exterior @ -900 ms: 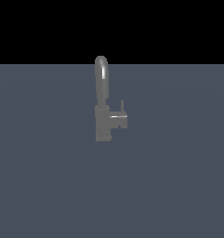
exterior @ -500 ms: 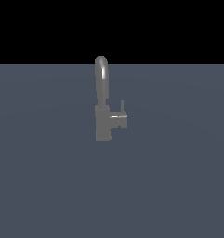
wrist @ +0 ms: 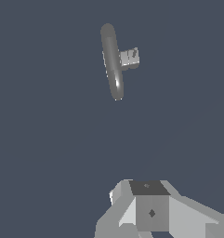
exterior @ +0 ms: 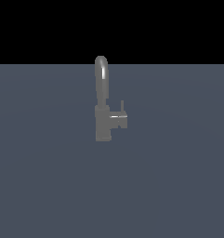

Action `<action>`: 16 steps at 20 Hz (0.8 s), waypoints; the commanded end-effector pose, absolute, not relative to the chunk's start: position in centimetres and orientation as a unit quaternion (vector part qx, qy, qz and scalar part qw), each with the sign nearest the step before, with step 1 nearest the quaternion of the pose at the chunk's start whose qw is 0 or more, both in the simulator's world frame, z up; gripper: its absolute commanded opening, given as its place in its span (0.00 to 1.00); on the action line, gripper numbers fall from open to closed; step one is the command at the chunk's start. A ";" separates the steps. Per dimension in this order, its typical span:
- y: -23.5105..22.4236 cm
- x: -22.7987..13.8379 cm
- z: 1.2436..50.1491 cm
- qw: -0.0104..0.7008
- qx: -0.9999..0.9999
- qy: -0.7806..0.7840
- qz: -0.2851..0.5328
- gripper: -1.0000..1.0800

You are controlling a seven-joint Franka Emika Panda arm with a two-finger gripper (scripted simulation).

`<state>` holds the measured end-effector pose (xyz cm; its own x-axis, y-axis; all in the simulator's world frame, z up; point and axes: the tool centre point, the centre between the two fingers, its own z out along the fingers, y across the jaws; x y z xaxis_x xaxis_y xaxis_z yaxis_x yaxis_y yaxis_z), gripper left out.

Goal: Turn on the faucet by rotating a designated handle.

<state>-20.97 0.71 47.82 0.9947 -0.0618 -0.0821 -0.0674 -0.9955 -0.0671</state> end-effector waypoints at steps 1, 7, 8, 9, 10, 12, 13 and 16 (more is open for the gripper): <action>0.7 -19.9 47.5 0.047 -0.996 0.045 0.054 0.00; 0.6 -16.6 46.6 0.083 -0.988 0.083 0.096 0.00; 0.5 -16.1 46.4 0.090 -0.987 0.090 0.103 0.00; 0.5 -15.5 46.2 0.096 -0.985 0.096 0.110 0.00; 0.4 -15.0 45.9 0.102 -0.982 0.103 0.117 0.00; 0.3 -13.9 45.5 0.115 -0.978 0.116 0.131 0.00; 0.2 -13.3 45.2 0.121 -0.975 0.123 0.139 0.00; 0.0 -11.7 44.4 0.141 -0.966 0.143 0.160 0.00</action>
